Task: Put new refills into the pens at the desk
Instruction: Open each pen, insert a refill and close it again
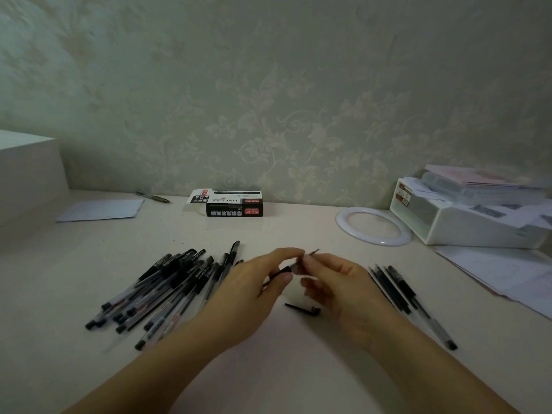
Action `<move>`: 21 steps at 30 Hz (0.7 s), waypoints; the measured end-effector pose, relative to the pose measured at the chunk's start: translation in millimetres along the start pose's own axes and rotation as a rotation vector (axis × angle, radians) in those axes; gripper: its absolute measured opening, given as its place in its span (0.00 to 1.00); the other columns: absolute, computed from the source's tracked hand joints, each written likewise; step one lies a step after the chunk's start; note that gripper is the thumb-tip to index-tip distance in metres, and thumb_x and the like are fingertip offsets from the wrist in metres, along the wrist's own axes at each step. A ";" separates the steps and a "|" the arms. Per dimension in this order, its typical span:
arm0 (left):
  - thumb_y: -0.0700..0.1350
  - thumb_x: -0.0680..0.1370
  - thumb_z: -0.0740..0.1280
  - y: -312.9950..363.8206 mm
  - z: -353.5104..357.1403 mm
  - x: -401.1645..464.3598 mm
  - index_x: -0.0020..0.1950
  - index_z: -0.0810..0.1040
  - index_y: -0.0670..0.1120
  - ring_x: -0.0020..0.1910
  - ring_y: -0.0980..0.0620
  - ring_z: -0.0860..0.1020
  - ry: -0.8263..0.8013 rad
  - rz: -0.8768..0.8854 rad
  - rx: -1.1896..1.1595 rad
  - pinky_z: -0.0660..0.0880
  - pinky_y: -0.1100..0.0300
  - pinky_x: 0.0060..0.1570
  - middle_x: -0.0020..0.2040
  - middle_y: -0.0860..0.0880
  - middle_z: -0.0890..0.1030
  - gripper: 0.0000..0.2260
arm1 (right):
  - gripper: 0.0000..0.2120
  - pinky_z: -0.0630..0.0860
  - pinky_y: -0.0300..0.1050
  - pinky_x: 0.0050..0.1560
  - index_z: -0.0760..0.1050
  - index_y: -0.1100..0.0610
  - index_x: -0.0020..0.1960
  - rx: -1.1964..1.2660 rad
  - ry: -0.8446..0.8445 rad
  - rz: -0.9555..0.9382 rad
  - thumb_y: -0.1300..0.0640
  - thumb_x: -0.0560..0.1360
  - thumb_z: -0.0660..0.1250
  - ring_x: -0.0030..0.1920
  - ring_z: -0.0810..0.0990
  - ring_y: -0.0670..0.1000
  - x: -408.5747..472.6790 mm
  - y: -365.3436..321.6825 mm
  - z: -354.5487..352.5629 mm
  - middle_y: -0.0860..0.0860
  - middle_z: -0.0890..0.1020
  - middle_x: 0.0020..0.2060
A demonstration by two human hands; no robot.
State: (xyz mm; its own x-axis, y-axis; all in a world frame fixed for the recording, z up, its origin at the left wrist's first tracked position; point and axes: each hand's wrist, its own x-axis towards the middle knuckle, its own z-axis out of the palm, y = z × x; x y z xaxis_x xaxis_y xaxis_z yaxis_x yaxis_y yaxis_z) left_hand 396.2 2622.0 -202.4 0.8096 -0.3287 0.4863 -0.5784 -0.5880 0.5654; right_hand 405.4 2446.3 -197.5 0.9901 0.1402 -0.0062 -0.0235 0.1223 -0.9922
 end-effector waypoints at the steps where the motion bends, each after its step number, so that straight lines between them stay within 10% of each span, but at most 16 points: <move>1: 0.49 0.81 0.61 -1.9 0.8 0.0 0.65 0.69 0.65 0.40 0.63 0.75 0.003 -0.017 0.014 0.67 0.73 0.39 0.39 0.65 0.75 0.15 | 0.07 0.78 0.36 0.41 0.84 0.56 0.46 0.051 0.057 -0.017 0.55 0.77 0.68 0.41 0.83 0.47 2.4 -3.5 -2.3 0.53 0.87 0.45; 8: 0.50 0.81 0.60 -10.3 0.9 -0.1 0.63 0.73 0.60 0.41 0.65 0.75 0.009 -0.086 0.075 0.68 0.72 0.39 0.37 0.61 0.74 0.11 | 0.06 0.77 0.37 0.36 0.78 0.58 0.48 -0.109 0.469 -0.261 0.57 0.80 0.64 0.33 0.80 0.43 17.6 -21.1 -42.6 0.49 0.85 0.35; 14: 0.50 0.80 0.63 -13.2 -4.3 0.8 0.62 0.76 0.57 0.41 0.68 0.75 0.049 -0.108 0.135 0.67 0.76 0.39 0.40 0.64 0.75 0.11 | 0.06 0.71 0.33 0.34 0.80 0.50 0.39 -0.981 0.371 -0.288 0.51 0.74 0.72 0.34 0.79 0.40 19.0 -0.4 -53.3 0.43 0.81 0.32; 21: 0.52 0.79 0.63 -18.2 -6.7 0.1 0.62 0.75 0.58 0.45 0.62 0.77 0.044 -0.156 0.159 0.71 0.72 0.45 0.48 0.60 0.79 0.11 | 0.04 0.76 0.40 0.40 0.81 0.52 0.41 -1.184 0.292 -0.314 0.53 0.74 0.73 0.37 0.77 0.43 22.1 9.2 -53.8 0.45 0.80 0.36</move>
State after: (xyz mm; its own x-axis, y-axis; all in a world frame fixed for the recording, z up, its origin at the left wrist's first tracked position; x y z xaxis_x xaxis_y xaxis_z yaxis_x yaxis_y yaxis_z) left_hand 406.1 2637.6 -208.2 0.8808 -0.1942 0.4319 -0.4208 -0.7392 0.5258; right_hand 434.4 2397.7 -213.5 0.9278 0.0239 0.3724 0.2060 -0.8649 -0.4578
